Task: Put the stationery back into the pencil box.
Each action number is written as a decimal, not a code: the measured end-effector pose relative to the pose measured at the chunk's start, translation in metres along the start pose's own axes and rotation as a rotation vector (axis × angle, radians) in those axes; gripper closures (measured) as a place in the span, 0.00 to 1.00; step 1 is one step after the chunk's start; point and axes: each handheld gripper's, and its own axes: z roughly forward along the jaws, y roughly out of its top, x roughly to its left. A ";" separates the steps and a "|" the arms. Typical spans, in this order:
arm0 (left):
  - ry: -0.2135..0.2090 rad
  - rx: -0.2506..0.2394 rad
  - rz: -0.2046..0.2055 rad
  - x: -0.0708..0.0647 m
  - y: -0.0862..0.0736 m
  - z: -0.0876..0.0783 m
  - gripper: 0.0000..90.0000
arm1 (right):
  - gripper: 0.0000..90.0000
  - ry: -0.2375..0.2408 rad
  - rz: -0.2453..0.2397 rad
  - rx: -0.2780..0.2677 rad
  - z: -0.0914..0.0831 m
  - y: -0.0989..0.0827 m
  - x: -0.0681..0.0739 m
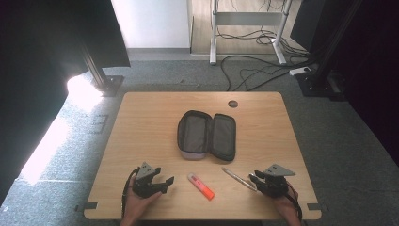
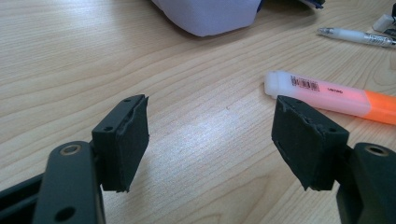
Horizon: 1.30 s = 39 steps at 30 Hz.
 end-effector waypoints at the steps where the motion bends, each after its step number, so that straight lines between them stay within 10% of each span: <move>1: 0.000 -0.001 0.001 0.000 0.000 0.000 0.31 | 0.76 -0.001 0.001 0.001 0.000 0.000 0.000; 39: 0.002 0.007 -0.003 0.001 0.000 0.001 0.31 | 0.87 -0.006 0.026 -0.029 -0.004 0.003 -0.004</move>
